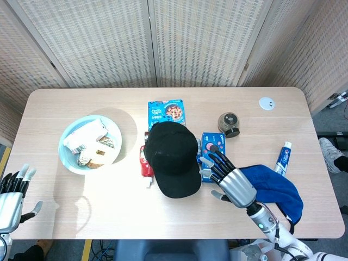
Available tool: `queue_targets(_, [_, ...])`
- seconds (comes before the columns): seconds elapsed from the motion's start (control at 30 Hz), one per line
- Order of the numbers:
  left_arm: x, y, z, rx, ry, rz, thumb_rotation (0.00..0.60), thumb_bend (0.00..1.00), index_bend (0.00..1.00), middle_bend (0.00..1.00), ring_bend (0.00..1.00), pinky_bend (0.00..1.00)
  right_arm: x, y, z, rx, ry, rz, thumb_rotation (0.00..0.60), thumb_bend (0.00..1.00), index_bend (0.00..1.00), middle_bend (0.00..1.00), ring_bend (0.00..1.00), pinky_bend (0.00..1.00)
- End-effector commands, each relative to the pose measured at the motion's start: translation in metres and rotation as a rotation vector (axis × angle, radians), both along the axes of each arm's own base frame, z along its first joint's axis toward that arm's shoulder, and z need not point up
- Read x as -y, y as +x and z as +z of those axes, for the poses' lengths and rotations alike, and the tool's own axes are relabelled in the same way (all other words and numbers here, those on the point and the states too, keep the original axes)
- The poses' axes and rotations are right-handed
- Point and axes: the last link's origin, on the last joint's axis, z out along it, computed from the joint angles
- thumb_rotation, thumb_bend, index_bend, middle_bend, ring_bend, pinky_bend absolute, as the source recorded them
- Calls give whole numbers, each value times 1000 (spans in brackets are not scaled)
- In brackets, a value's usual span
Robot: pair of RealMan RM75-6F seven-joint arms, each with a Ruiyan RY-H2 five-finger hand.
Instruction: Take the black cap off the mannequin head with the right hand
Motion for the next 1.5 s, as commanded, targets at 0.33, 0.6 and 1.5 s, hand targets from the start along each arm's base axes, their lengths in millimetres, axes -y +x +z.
queue_targets(0.33, [1,-1,2,-2,1,3,600,246,38,14,78,27,0,4,-28,5,-35,71,600,0,284,75,10,0])
queue_targets(0.6, [-1,0,3,-6,-3,-4,600,246,38,14,78,27,7,13,-45,5,-73,141,600,0,284,75,10,0])
queue_targets(1.5, [-2,-2,5,-2,-9,2,600,246,39,14,79,28,27,32,-58,77,-113,266,600,242,428,161,10,0])
